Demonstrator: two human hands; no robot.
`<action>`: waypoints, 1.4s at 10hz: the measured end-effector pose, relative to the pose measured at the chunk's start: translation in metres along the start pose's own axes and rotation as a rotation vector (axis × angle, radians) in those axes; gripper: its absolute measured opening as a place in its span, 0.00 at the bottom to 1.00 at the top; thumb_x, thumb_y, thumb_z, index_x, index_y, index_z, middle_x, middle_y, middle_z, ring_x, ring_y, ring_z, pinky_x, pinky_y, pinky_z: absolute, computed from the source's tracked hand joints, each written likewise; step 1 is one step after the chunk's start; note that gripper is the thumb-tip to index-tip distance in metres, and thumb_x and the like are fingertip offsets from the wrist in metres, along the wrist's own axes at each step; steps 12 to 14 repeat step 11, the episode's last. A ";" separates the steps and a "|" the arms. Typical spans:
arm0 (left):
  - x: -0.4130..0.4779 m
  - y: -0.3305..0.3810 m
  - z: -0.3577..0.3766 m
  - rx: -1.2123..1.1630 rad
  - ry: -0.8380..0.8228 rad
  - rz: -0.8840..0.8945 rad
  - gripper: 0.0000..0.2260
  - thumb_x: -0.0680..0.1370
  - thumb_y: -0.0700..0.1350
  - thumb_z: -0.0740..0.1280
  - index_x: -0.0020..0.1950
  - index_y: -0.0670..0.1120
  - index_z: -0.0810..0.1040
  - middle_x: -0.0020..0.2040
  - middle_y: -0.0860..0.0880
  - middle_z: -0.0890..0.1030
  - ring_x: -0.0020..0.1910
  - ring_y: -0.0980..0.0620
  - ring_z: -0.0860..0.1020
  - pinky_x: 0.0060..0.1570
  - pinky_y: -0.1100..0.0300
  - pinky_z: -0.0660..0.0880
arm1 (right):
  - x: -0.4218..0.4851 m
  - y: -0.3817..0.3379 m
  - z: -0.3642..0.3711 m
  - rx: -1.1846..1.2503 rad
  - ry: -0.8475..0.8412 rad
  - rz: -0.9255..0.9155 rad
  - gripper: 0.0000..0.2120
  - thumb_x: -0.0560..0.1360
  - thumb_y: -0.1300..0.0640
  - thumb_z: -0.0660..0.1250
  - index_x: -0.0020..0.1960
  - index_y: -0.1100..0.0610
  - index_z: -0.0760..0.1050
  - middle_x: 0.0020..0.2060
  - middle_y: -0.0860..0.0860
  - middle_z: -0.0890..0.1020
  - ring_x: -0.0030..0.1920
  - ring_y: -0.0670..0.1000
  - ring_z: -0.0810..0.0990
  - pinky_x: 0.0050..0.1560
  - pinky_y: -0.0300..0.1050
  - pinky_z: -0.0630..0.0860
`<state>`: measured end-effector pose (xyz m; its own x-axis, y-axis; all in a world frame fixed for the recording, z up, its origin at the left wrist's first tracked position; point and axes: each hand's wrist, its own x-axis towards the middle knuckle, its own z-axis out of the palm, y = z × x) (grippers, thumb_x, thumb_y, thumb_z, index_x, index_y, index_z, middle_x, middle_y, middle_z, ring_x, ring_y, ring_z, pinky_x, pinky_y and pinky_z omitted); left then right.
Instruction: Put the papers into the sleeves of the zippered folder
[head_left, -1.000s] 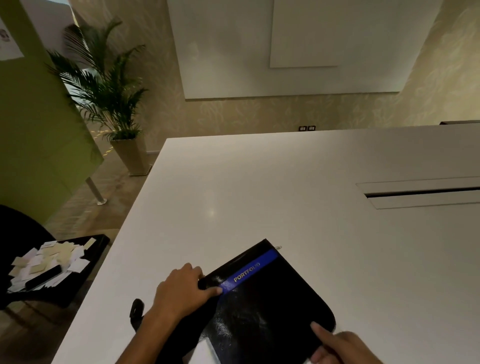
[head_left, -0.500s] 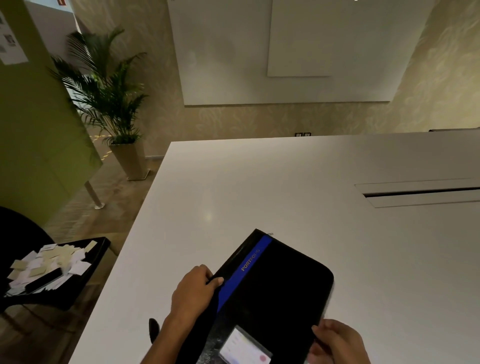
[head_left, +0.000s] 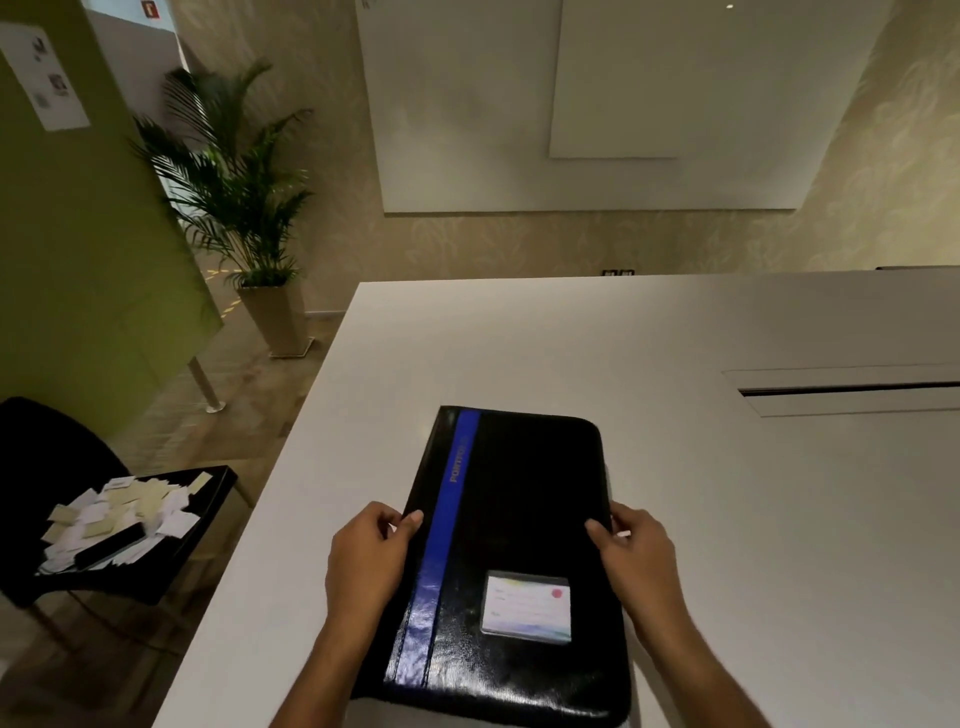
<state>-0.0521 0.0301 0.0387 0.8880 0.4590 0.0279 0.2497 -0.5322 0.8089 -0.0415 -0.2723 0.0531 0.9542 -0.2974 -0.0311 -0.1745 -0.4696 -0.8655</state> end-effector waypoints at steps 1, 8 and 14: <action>-0.001 -0.006 -0.001 0.028 0.055 -0.007 0.13 0.81 0.56 0.75 0.42 0.51 0.80 0.37 0.51 0.82 0.40 0.52 0.80 0.37 0.55 0.71 | 0.013 -0.006 0.017 -0.025 -0.058 -0.022 0.18 0.83 0.61 0.73 0.72 0.63 0.81 0.61 0.61 0.84 0.63 0.61 0.84 0.64 0.51 0.78; -0.009 -0.032 0.004 0.284 0.223 -0.106 0.13 0.84 0.55 0.71 0.46 0.48 0.78 0.41 0.53 0.80 0.35 0.57 0.73 0.32 0.60 0.64 | 0.020 0.016 0.093 -0.226 -0.021 -0.209 0.04 0.86 0.54 0.68 0.58 0.53 0.79 0.45 0.43 0.77 0.41 0.44 0.80 0.45 0.45 0.84; 0.024 -0.021 -0.012 0.677 0.185 0.084 0.19 0.83 0.64 0.66 0.56 0.49 0.80 0.51 0.50 0.82 0.50 0.46 0.81 0.41 0.52 0.75 | 0.028 -0.002 0.084 -0.603 0.061 -0.417 0.14 0.86 0.46 0.64 0.67 0.51 0.80 0.60 0.48 0.80 0.54 0.49 0.82 0.51 0.43 0.80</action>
